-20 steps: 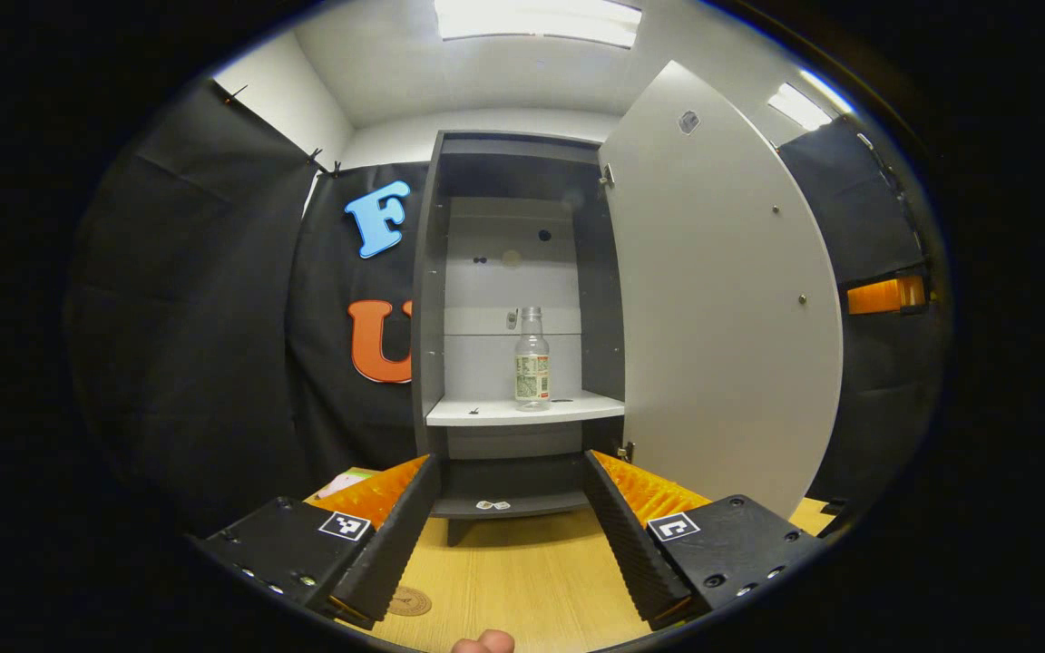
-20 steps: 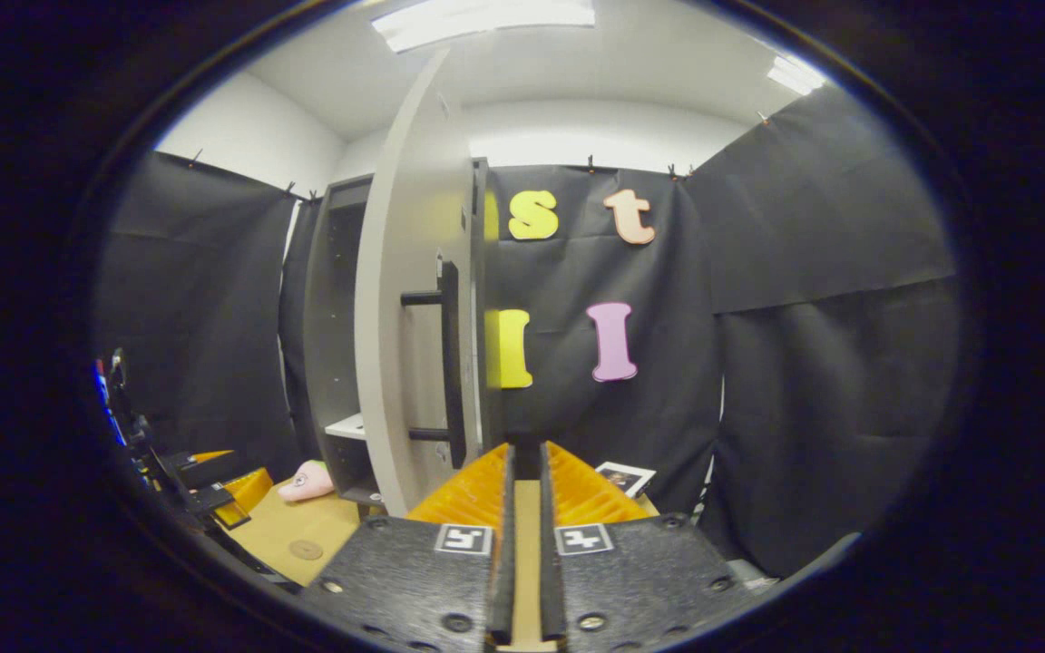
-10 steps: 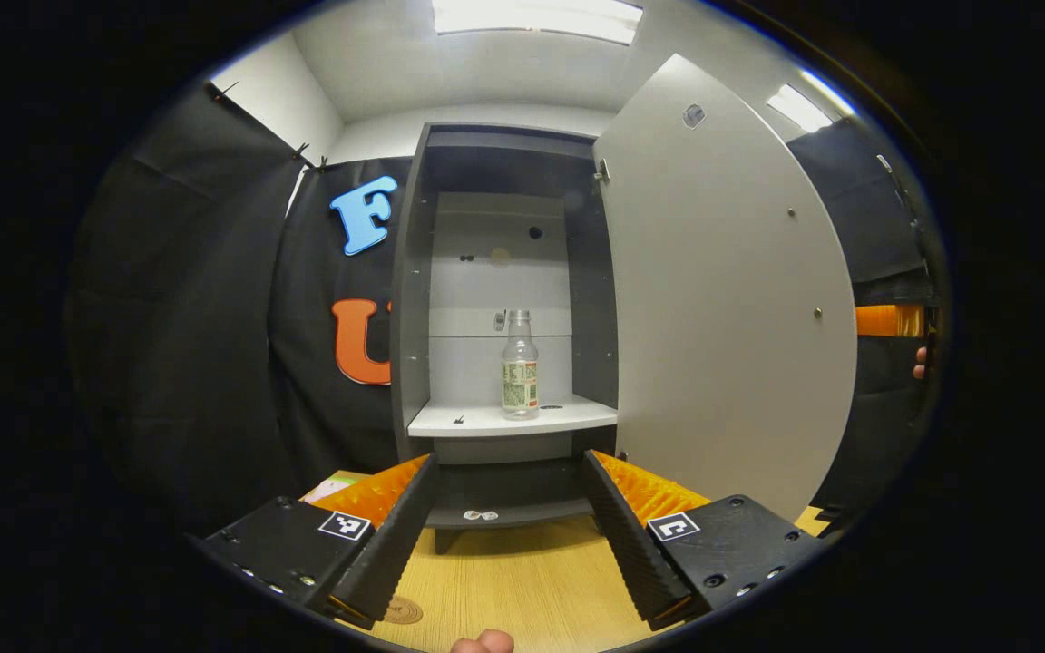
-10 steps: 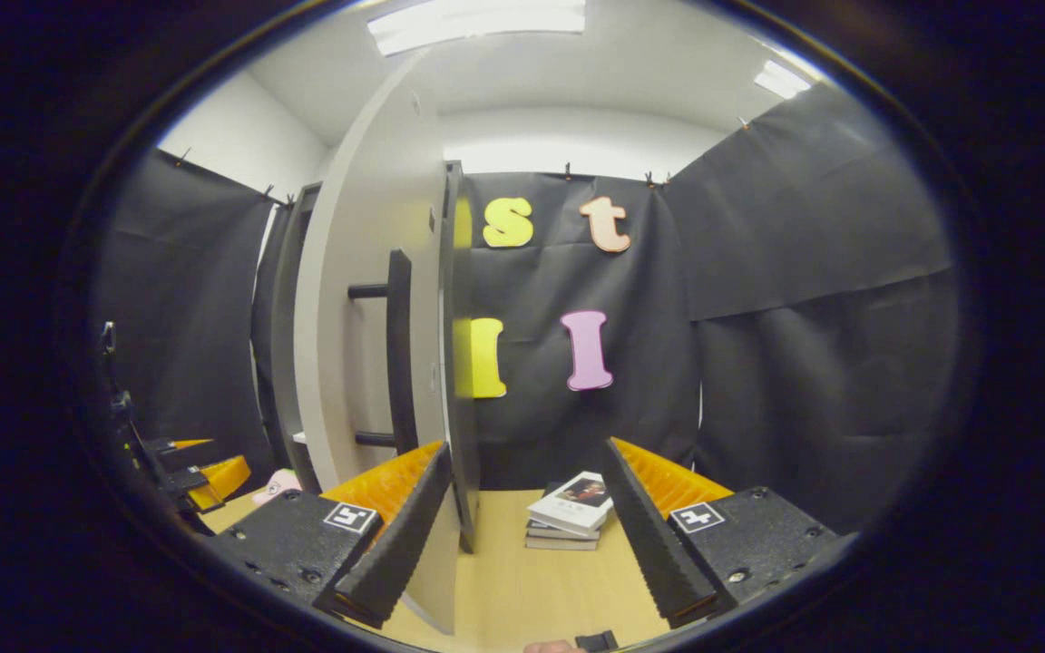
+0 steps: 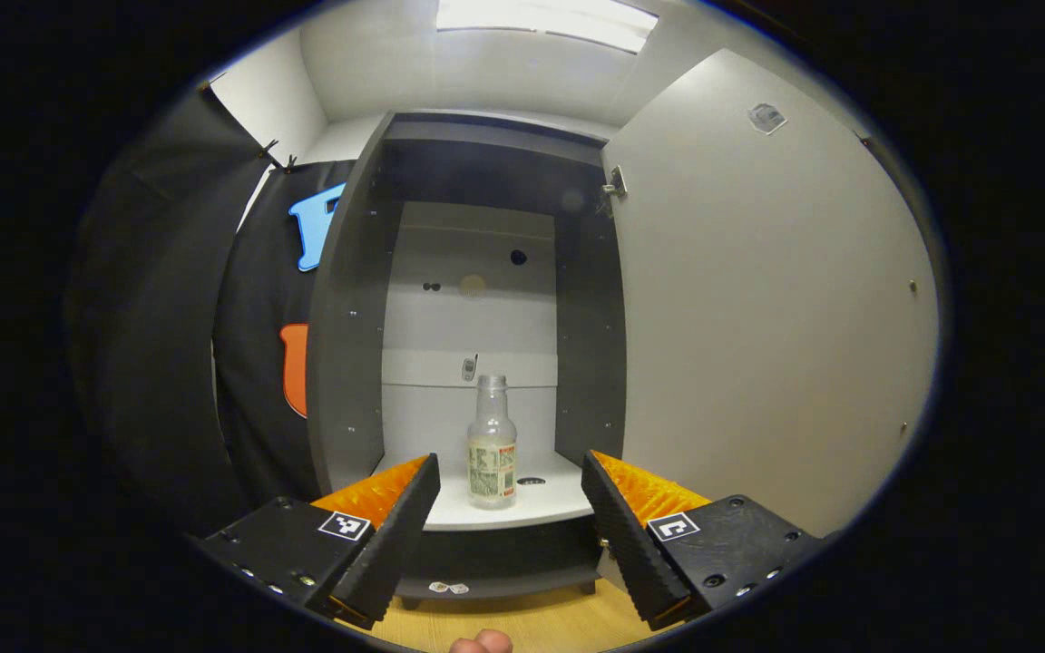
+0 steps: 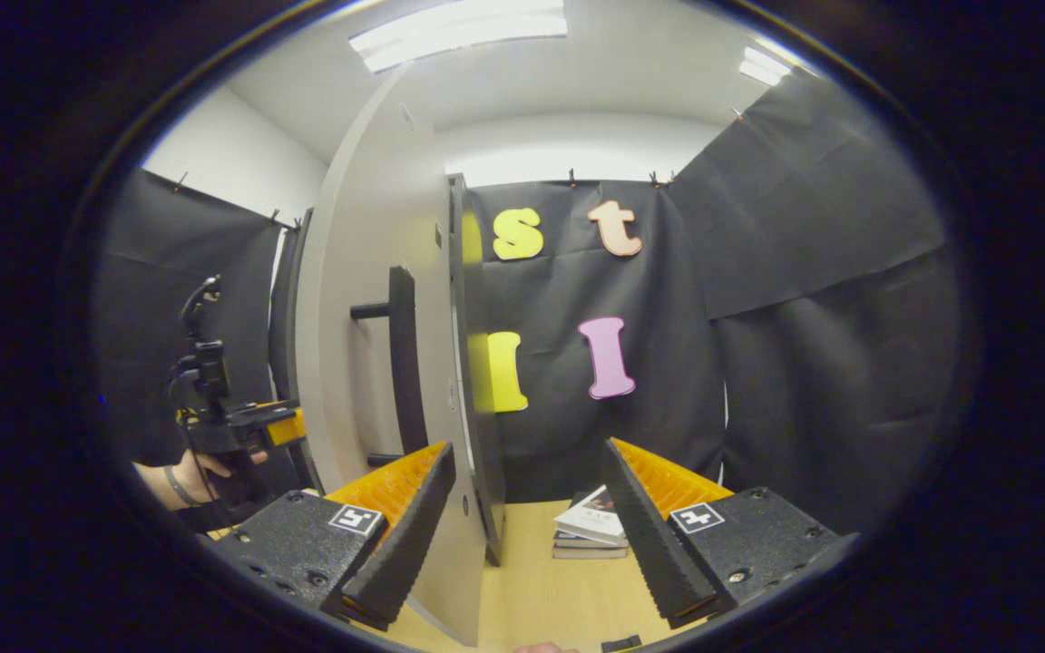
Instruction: Open the cabinet door with the right hand, grasp the bottle in the cabinet with the left hand and place it on the coaster, then close the cabinet door with the right hand.
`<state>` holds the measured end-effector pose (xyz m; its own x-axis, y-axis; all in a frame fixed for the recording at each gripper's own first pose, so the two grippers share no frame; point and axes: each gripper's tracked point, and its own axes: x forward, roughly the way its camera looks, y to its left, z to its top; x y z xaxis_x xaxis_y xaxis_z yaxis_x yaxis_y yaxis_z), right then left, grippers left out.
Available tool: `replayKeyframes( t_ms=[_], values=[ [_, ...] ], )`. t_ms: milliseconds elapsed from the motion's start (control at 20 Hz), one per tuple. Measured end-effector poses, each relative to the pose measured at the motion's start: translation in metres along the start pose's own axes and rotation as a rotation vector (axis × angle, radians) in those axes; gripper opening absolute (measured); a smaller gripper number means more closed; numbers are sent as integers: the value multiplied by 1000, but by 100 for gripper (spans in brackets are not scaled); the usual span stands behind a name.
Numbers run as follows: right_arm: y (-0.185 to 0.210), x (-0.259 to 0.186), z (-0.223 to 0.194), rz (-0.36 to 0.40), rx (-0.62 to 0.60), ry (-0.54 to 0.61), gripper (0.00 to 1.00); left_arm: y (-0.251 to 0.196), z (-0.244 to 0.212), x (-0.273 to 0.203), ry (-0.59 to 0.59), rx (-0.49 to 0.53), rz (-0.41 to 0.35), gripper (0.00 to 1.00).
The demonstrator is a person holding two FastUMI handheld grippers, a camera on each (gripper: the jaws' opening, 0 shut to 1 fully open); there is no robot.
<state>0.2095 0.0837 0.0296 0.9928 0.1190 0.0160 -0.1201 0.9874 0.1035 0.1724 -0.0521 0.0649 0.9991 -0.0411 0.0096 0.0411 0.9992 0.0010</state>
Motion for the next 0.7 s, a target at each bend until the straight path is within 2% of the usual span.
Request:
replayKeyframes(
  t_ms=[200,300,350,500,700],
  values=[
    [-5,4,-4,-15,-9,20,100,5,8,64,-15,-20,-5,95],
    [-6,5,-6,-26,-7,12,97,10,7,93,-9,1,28,95],
    [-5,6,-8,-27,-3,15,100,13,5,109,-3,-3,48,95],
    [-7,4,-14,-33,-1,43,100,23,-5,144,18,-32,93,95],
    [-15,1,-17,-62,-15,50,100,32,-27,171,66,0,117,95]
  ],
)
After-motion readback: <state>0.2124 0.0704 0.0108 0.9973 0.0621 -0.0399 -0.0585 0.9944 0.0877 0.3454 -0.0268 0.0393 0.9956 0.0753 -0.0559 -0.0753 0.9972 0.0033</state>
